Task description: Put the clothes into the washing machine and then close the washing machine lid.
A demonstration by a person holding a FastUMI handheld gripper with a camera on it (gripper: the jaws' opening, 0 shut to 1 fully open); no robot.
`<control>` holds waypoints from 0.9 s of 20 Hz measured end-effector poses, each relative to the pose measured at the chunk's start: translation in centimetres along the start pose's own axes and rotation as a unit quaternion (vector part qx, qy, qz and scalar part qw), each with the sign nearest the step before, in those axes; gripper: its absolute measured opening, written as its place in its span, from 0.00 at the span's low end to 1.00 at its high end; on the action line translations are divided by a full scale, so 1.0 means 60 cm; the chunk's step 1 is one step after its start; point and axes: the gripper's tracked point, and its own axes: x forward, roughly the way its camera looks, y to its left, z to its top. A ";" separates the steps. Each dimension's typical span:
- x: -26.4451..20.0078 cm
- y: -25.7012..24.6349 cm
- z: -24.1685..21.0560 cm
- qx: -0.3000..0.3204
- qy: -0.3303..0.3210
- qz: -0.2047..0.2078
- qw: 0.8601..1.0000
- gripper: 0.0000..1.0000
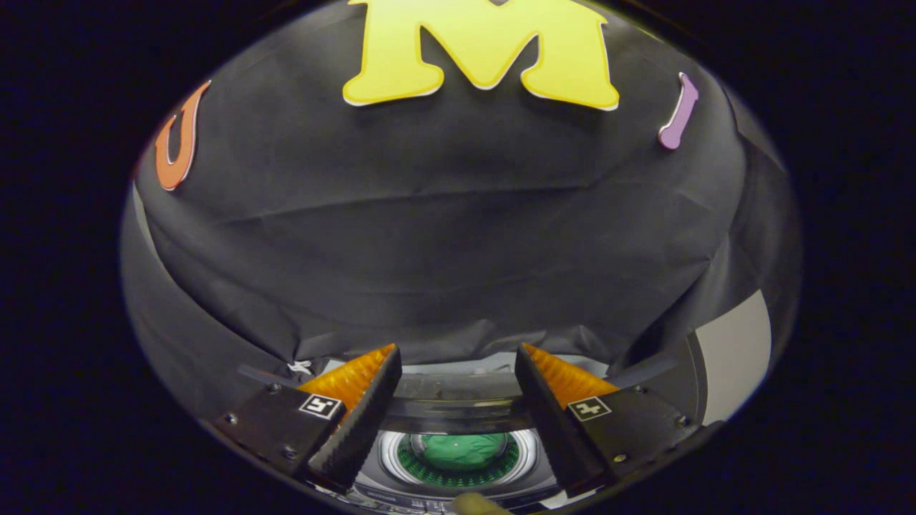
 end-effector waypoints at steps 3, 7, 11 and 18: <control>-0.004 0.001 -0.004 -0.005 -0.012 0.005 1.000 1.00; -0.017 0.000 -0.015 -0.006 -0.033 0.009 0.999 1.00; -0.031 -0.002 -0.030 -0.006 -0.047 0.010 0.999 1.00; -0.065 -0.006 -0.067 -0.003 -0.087 0.011 0.996 1.00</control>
